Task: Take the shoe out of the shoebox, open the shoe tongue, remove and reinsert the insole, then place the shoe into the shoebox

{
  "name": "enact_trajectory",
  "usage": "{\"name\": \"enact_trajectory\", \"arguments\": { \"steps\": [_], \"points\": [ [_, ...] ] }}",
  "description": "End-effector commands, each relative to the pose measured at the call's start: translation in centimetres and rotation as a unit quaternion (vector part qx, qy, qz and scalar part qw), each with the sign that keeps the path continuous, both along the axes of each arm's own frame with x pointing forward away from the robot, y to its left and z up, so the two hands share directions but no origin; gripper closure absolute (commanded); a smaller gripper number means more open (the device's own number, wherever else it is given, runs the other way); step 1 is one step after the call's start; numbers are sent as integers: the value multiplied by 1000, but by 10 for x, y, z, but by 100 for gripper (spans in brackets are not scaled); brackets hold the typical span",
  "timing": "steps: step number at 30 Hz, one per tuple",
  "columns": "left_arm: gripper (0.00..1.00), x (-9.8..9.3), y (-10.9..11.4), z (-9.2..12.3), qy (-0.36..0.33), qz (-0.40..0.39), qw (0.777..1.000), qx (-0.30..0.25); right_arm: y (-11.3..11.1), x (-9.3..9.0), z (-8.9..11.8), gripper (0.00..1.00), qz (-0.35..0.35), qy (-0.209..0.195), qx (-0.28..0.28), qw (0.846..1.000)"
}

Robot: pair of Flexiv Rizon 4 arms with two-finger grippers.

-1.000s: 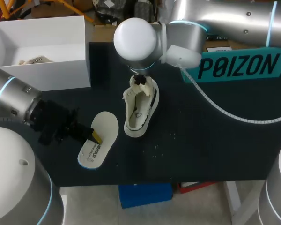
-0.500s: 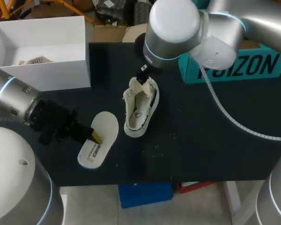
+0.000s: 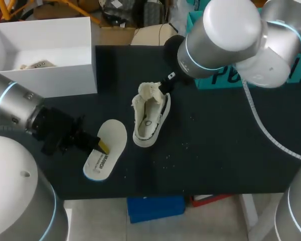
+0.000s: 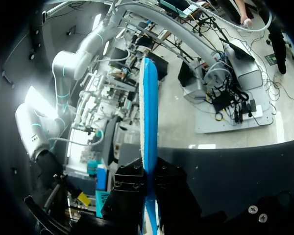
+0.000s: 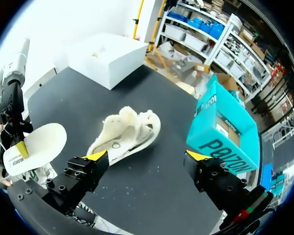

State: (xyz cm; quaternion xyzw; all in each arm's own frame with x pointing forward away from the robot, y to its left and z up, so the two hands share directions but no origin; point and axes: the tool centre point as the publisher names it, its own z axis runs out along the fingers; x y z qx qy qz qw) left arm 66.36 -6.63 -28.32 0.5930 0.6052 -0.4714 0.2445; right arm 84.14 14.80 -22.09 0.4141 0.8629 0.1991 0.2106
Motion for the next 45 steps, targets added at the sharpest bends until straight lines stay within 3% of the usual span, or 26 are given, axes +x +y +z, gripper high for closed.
{"name": "enact_trajectory", "arguments": {
  "steps": [1,8,12,16,20,31,45],
  "points": [
    [100,0,0,0,-1,0,1000,2,-11,-28,15,0,41,-40,30,998],
    [100,0,0,0,-1,0,1000,2,-18,-55,19,0,105,-46,41,993],
    [100,0,-1,1,2,-9,1000,3,-18,-55,19,0,105,-46,41,993],
    [100,2,-5,0,42,-77,996,-12,-18,-55,19,0,105,-46,41,993],
    [100,6,-11,-5,64,-137,988,10,-18,-55,19,0,105,-46,41,993],
    [100,45,-29,-26,58,-162,983,70,-18,-55,19,0,105,-46,41,993],
    [100,91,-61,-61,67,-171,979,91,-18,-55,19,0,105,-46,41,993]
  ]
}}
